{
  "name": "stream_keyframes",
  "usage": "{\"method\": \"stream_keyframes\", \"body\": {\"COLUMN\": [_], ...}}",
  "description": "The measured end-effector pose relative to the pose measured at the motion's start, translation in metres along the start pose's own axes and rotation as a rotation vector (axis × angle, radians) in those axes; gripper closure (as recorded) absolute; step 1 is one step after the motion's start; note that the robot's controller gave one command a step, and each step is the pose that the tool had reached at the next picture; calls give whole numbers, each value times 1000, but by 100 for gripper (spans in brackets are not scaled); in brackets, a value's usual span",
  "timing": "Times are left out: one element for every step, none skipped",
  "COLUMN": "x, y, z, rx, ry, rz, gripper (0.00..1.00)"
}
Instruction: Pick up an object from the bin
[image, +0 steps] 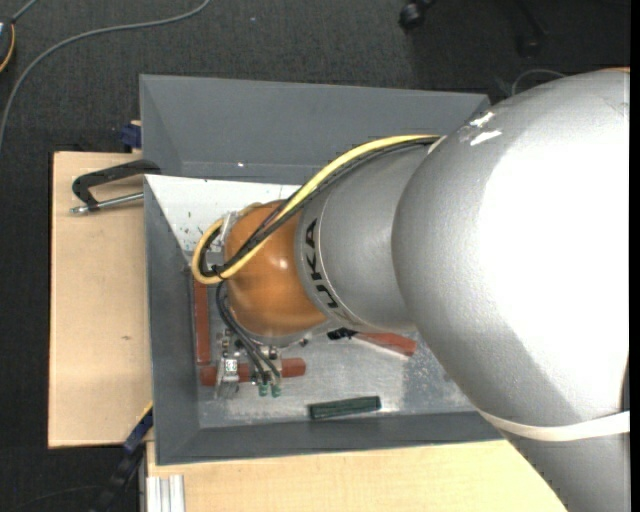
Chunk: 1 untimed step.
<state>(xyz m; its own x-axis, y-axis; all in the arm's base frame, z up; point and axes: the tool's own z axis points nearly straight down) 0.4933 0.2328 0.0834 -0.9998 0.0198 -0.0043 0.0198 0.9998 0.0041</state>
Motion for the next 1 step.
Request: {"method": "stream_keyframes", "body": {"x": [-2], "y": [1], "z": [-35], "rx": [-1], "ry": [-3], "rz": [0], "gripper": [100]}}
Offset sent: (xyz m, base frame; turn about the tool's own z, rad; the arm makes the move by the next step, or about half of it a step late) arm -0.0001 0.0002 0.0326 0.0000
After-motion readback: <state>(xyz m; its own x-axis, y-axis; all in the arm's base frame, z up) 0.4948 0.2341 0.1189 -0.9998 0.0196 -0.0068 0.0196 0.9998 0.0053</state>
